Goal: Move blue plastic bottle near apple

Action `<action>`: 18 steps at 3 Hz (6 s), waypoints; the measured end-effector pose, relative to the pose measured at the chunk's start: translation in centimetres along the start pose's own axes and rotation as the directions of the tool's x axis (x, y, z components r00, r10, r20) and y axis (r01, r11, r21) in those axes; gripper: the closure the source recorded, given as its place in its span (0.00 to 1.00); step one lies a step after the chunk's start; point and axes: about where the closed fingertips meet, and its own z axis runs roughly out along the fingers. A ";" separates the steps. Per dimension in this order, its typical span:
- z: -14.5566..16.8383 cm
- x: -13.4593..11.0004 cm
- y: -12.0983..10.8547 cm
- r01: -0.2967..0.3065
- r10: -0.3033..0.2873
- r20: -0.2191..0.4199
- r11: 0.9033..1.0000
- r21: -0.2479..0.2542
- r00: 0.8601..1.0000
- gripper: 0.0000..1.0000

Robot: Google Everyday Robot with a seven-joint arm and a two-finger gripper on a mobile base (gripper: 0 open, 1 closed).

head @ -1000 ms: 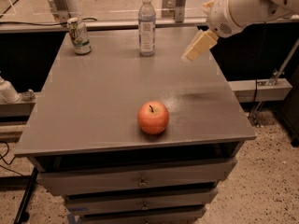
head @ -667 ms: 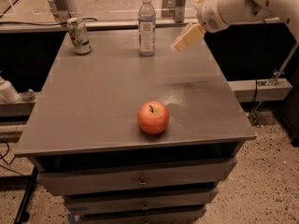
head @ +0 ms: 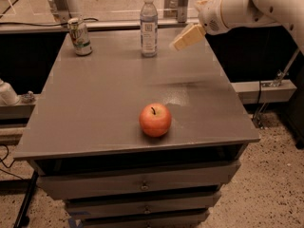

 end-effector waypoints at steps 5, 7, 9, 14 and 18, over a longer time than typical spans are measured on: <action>15.1 -2.8 -2.3 -0.266 0.262 0.236 0.964 -0.016 0.936 0.18; 13.7 -2.5 -2.1 -0.288 0.282 0.278 0.957 -0.019 0.918 0.65; 7.3 -5.5 1.7 -0.260 0.268 0.340 0.963 -0.072 0.901 1.00; -0.7 -4.3 17.4 -0.251 0.303 0.283 0.946 -0.206 0.910 1.00; -1.6 -1.7 20.6 -0.198 0.277 0.339 0.948 -0.250 0.899 1.00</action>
Offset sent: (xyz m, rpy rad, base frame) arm 0.0821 0.0821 -0.0108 0.4060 0.0008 -0.0531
